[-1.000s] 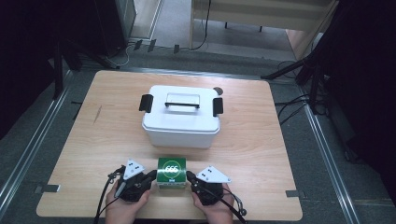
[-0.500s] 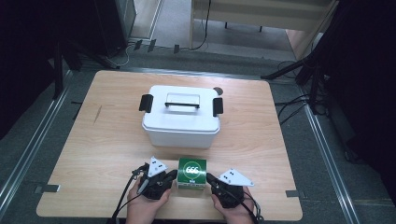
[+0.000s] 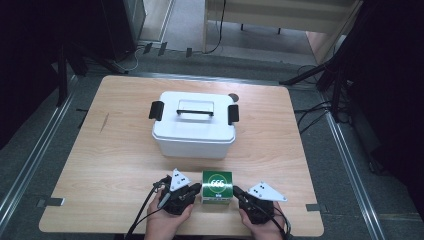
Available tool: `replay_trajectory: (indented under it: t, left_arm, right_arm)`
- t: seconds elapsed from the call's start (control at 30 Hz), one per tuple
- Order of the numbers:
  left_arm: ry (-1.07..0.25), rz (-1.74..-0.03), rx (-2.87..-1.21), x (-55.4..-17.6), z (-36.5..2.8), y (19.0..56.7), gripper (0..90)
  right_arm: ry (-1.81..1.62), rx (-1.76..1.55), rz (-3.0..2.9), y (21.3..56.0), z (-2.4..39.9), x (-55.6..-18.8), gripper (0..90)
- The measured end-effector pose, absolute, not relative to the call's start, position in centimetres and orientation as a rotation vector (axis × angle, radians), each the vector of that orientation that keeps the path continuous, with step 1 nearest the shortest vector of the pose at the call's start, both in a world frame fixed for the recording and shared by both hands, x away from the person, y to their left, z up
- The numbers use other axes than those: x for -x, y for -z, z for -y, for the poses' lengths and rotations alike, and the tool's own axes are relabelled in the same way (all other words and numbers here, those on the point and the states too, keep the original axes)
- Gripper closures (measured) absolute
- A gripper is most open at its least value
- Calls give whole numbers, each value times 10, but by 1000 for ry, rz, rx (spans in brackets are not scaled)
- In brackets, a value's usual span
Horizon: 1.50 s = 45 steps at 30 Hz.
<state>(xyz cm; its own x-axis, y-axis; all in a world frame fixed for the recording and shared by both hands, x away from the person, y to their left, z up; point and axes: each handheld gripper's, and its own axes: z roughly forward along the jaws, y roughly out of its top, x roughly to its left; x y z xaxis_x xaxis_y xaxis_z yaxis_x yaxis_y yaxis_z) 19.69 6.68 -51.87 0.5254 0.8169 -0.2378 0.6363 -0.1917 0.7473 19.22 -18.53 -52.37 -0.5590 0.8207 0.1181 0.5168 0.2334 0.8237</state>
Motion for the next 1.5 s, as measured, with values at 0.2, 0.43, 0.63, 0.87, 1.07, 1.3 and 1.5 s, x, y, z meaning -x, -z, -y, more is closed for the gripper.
replay_trajectory:
  t: [0.2, 0.43, 0.63, 0.87, 1.07, 1.3, 1.5]
  left_arm:
    - [-381, -1209, -1870, -193, -103, 516, 528]
    - [-521, -1348, -1827, -191, -147, 520, 214]
    - [-580, -1466, -1758, -192, -182, 524, 78]
    - [-650, -1540, -1671, -193, -229, 528, 78]
    - [-761, -1592, -1645, -198, -256, 534, 84]
    - [-803, -1614, -1636, -203, -268, 544, 84]
    - [-824, -1621, -1638, -206, -277, 546, 84]
  right_arm:
    - [-1300, -1251, -2063, 520, 211, -197, 670]
    - [-1227, -1233, -1983, 520, 236, -203, 407]
    - [-1258, -1293, -1973, 517, 254, -205, 120]
    - [-1237, -1353, -1928, 518, 277, -202, 76]
    - [-1252, -1432, -1867, 520, 293, -206, 77]
    - [-1321, -1470, -1837, 519, 308, -209, 84]
    - [-1253, -1436, -1786, 518, 308, -210, 126]
